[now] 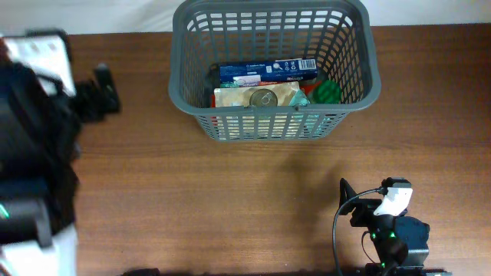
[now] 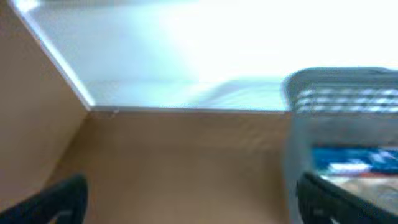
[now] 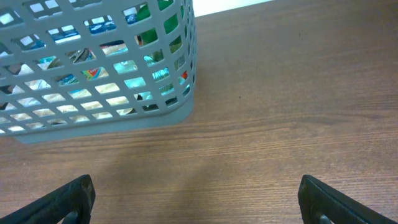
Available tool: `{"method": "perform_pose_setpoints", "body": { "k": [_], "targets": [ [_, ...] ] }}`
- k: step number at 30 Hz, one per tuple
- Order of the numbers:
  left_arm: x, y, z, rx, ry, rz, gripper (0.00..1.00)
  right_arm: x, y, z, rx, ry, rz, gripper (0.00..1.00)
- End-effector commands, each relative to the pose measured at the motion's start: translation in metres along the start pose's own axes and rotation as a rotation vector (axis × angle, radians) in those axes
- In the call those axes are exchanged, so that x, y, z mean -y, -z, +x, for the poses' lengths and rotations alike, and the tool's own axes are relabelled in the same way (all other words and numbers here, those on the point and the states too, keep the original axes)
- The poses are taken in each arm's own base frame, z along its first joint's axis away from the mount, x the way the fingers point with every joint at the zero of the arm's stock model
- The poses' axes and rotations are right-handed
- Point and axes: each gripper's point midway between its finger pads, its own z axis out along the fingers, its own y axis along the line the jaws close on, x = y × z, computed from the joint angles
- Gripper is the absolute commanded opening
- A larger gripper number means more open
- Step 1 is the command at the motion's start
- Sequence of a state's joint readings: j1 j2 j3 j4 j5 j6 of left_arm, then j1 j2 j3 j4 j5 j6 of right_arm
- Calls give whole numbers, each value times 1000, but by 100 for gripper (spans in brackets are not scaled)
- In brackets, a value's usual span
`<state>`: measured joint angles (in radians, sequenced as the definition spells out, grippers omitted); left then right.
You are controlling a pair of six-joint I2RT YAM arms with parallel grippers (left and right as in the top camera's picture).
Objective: Pack container
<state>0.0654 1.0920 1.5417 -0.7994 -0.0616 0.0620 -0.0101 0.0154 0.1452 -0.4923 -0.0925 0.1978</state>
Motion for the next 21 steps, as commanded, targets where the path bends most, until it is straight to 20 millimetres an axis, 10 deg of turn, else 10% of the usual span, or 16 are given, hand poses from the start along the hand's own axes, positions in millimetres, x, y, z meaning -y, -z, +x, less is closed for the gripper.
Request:
{"method": "perform_pose_setpoints", "body": {
  "k": [1,21],
  "targets": [
    [21,14,32,43,-3,79,99,1,0,0,8,13,9,99],
    [34,15,210,347,13,81,99,1,0,0,8,13,9,99]
  ]
}}
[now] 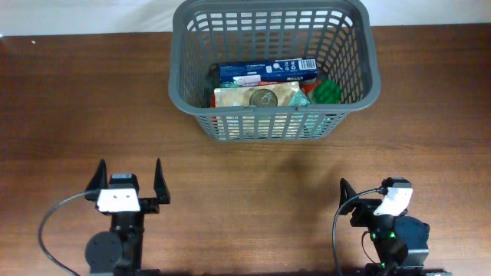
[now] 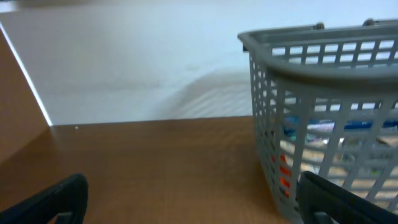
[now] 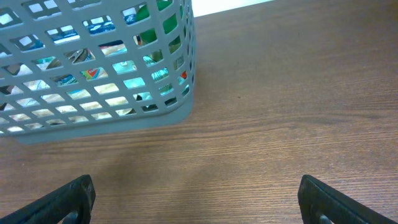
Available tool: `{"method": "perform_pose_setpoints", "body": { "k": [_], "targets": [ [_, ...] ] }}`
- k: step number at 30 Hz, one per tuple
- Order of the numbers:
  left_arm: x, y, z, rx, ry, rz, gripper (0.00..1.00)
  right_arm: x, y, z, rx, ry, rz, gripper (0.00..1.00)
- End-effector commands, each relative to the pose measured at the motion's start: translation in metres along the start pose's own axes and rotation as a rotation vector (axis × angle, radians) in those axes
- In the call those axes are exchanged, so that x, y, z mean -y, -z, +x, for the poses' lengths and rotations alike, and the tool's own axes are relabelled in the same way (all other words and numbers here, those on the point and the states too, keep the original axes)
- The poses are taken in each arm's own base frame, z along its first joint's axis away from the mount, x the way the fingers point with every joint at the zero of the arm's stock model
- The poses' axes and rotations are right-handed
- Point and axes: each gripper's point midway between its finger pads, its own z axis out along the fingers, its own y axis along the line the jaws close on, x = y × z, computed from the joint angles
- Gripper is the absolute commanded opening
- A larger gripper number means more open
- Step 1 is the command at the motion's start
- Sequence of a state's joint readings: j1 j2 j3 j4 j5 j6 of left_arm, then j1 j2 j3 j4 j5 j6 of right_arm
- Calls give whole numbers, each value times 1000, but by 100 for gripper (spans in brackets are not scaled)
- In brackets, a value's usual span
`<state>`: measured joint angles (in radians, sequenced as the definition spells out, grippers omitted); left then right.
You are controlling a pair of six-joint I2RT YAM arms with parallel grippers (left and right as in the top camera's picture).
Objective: Pack container
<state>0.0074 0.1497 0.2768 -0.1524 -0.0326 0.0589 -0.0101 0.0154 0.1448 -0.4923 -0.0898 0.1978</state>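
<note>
The grey mesh basket [image 1: 349, 46] stands at the back middle of the wooden table. Inside it lie a blue box [image 1: 267, 71], a tan pouch [image 1: 234, 97] with a round tin [image 1: 263, 98] on it, and a green packet [image 1: 327, 90]. My left gripper [image 2: 193, 186] is open and empty at the front left, low over the table, facing the basket [image 2: 323, 112]. At the front right, my right gripper [image 3: 196, 186] is also open and empty, with the basket [image 3: 93, 93] ahead of it to the left.
Bare wooden table [image 1: 245, 184] lies between the basket and both grippers. A white wall [image 2: 137, 68] runs behind the table's far edge.
My left arm was raised and blurred at the far left edge of the overhead view; now it sits low at the front left, open, facing the basket. The right arm has not moved.
</note>
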Motion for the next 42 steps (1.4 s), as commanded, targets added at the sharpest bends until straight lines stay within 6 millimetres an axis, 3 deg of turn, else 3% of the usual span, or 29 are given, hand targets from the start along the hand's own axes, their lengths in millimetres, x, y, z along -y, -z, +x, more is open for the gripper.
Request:
{"method": "perform_pose_setpoints", "body": {
  "k": [1,16,22,42],
  "targets": [
    [3,2,13,17,7,14,99,1,0,0,8,13,6,99],
    [5,0,44,-1,6,14,99,1,0,0,8,13,6,99],
    [8,-6,80,-72,4,19,99,1,0,0,8,13,6,99],
    [8,-7,80,-62,5,18,99,1,0,0,8,13,6,99]
  ]
}}
